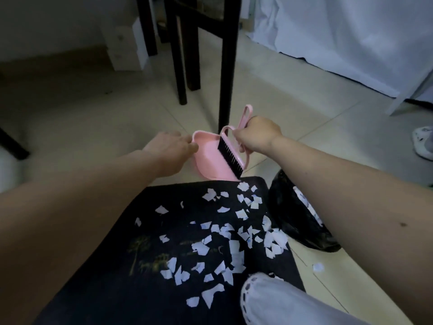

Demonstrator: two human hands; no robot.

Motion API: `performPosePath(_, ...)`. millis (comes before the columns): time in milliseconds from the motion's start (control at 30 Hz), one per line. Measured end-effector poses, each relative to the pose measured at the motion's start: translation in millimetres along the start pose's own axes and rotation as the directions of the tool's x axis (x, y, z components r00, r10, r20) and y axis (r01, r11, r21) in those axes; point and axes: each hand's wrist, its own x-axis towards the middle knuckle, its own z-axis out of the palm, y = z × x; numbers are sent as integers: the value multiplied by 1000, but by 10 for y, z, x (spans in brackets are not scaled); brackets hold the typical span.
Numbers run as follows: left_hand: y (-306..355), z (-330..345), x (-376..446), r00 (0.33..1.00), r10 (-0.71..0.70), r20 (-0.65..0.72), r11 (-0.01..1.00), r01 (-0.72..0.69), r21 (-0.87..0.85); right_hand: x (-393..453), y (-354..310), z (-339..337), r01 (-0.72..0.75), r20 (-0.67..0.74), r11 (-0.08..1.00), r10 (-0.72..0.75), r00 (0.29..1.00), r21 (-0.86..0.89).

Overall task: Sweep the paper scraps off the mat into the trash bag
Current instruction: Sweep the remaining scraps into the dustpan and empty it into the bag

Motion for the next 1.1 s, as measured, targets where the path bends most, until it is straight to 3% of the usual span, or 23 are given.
performPosePath(167,-489,393,-581,992,-121,30,991,122,-62,30,-708,540,102,76,995,-101,992,-11)
performPosePath(500,-921,1562,-1642,928,-260,269,956,286,-65,96,-1094,2109,23,365,985,-85,927,171)
performPosePath(733,-825,2534,-2197,823,-358,441,872,464,-158,335,-1059,2813,185,397,983,-175,901,13)
performPosePath(967,-665,3060,-2445,687,-418,594,770,615,-170,532,-1056,3324,362,474,917,-246,846,-170)
performPosePath(1100,-579,3180,-2468,665,-390,636,739,639,-215,592,-1012,3568,452,477,871,-320,819,-191)
